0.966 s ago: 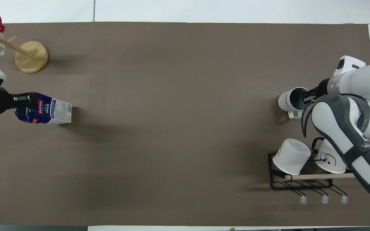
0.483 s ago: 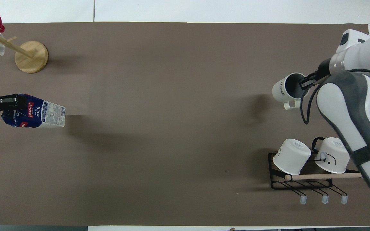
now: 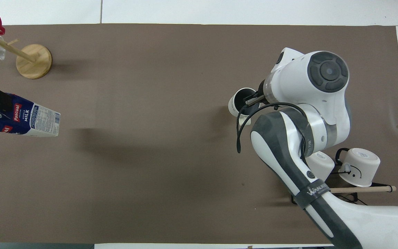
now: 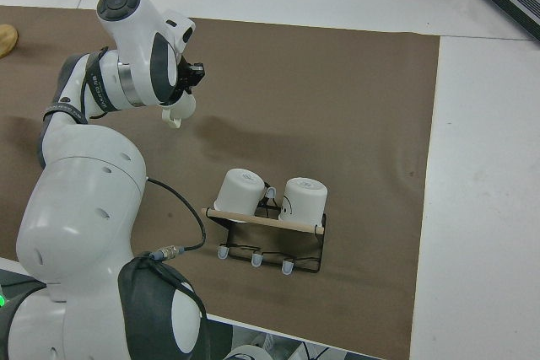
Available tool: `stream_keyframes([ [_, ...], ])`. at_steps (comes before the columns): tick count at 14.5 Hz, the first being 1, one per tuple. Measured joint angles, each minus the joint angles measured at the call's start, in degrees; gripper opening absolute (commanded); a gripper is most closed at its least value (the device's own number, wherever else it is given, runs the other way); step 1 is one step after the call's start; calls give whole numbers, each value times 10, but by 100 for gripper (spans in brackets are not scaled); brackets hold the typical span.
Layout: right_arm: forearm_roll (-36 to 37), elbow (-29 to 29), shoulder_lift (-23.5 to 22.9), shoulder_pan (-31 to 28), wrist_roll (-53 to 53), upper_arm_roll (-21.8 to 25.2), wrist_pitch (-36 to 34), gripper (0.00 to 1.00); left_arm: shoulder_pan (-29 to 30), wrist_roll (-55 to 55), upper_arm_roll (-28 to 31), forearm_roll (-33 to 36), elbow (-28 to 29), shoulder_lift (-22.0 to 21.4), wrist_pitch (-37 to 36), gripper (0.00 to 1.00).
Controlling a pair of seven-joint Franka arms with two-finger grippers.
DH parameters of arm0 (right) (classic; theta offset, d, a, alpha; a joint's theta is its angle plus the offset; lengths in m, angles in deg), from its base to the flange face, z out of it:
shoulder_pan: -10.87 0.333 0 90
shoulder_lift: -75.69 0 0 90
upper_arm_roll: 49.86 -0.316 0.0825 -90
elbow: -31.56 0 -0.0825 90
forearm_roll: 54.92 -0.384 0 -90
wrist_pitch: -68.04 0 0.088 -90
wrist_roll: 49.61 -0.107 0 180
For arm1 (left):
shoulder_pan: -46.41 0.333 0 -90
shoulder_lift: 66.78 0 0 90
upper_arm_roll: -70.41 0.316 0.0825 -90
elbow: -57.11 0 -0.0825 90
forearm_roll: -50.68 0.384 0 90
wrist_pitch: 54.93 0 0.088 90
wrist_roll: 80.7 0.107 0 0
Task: Place cup and milk on table
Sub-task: 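Lift the carton with the left gripper while the right gripper carries the mug inward, then set the mug down mid-table with the right gripper while the left gripper carries the carton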
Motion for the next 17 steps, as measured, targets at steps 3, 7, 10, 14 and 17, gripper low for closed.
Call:
stream_keyframes([
  [3,1,-36,-1,18,-14,0,37,0,-6,7,-1,0,-5,9,-7,0],
  [7,13,-61,2,27,-14,0,58,0,-12,12,-1,11,-5,10,-7,0],
  [10,13,-76,1,32,-14,0,79,0,-31,12,-1,29,-5,10,-7,0],
  [14,14,-81,-10,42,-14,0,93,0,-82,-67,-2,31,-5,13,3,0],
  [17,14,-81,-10,43,-14,0,93,38,-151,-183,-5,32,-4,34,42,0],
])
